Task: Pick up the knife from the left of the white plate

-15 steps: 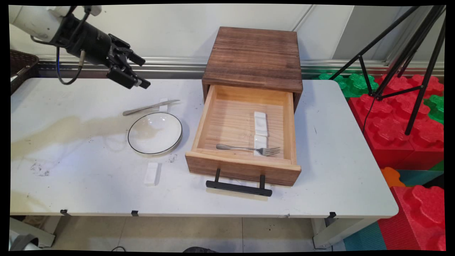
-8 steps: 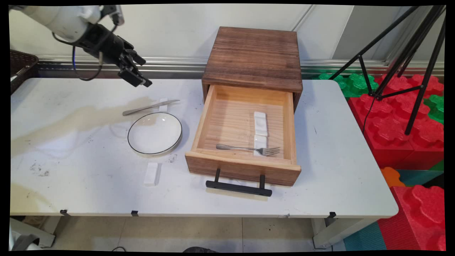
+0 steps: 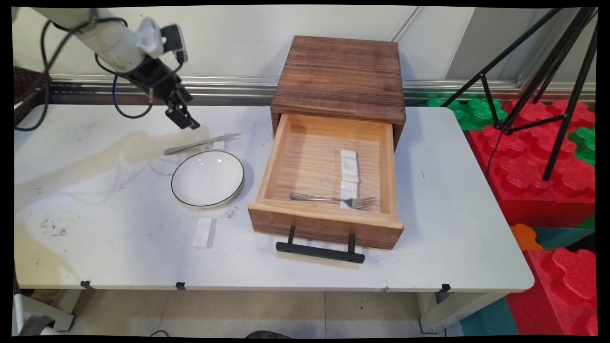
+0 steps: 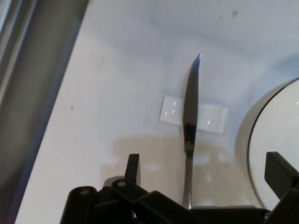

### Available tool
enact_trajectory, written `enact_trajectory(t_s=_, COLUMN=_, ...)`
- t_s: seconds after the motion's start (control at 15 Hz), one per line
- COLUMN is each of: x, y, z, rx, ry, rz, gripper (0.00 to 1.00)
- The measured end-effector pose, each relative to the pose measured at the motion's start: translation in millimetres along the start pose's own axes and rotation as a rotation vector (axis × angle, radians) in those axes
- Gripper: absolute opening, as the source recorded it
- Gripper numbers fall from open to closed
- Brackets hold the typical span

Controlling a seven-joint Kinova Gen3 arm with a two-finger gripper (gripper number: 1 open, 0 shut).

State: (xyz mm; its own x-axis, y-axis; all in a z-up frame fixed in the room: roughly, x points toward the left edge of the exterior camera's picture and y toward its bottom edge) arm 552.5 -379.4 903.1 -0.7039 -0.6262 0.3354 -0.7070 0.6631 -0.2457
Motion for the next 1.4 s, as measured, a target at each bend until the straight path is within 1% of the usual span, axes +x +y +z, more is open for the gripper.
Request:
enact_trajectory(t_s=0.2, x=-1.1, y=-7.6, z=25.1, rx=0.008, ry=-0.067, rz=0.012, gripper=1.0)
enact_trajectory(t_s=0.4, x=-0.6, y=-12.6, z=45.0, rx=0.008, ry=-0.11, rz=0.024, gripper=1.0)
enact_trajectory(t_s=0.93, x=0.7, y=-18.8, z=82.5, rx=-0.004, ry=-0.176, rz=0.045, gripper=1.0)
enact_trajectory(t_s=1.4, x=1.7, y=-19.6, z=102.3, rx=-0.016, ry=-0.203, rz=0.05, gripper=1.0)
